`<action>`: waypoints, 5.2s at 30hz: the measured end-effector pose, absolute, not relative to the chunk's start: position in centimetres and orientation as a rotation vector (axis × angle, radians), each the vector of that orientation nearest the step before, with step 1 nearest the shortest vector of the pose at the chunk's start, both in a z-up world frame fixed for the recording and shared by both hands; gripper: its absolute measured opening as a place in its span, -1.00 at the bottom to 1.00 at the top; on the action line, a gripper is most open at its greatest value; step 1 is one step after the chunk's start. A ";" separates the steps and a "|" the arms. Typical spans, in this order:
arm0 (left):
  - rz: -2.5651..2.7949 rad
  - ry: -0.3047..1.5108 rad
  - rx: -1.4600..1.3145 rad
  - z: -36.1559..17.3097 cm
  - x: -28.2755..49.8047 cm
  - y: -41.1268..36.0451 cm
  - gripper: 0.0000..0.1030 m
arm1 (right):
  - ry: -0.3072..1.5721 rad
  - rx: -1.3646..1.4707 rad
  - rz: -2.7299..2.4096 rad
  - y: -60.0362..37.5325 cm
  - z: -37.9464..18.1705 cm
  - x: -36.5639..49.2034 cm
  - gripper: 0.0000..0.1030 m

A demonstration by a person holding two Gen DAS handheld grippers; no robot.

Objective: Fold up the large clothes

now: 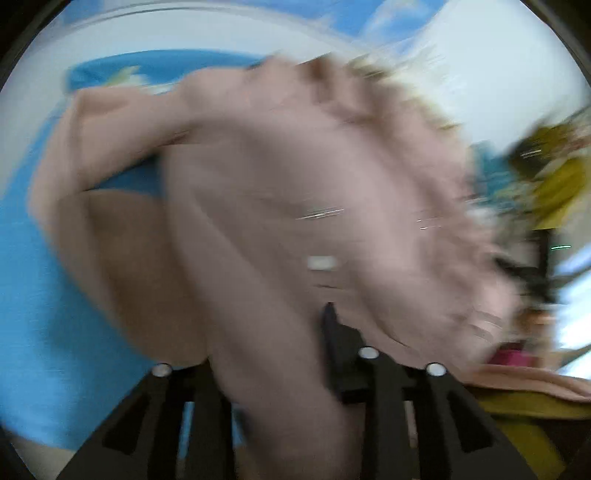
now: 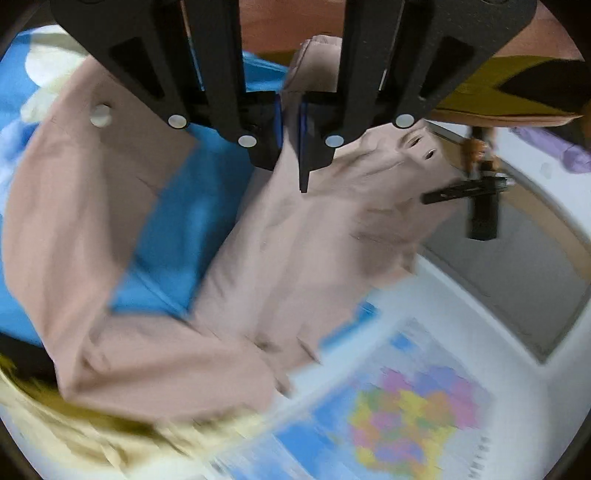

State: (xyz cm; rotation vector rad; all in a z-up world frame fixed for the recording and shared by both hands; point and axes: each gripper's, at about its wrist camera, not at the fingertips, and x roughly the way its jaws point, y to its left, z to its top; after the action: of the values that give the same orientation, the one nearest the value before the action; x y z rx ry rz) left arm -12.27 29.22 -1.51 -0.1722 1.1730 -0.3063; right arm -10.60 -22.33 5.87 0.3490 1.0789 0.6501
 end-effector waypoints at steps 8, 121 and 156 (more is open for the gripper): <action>-0.188 0.912 -0.103 3.8 -11.7 32.3 0.32 | 0.890 0.106 0.567 -19.8 10.8 -8.6 0.13; -0.251 0.971 0.341 -1.2 4.4 24.5 -0.07 | 0.993 0.265 0.687 -14.7 -1.7 9.2 -0.92; -0.195 0.823 0.181 1.5 4.8 30.1 0.40 | 0.730 0.109 0.569 -13.2 7.4 2.0 -0.19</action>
State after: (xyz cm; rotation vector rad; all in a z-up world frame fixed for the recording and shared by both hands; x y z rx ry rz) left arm 4.77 30.12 1.52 0.1809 0.8230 -0.1948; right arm 2.01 -13.20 7.43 0.1090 0.7303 0.5687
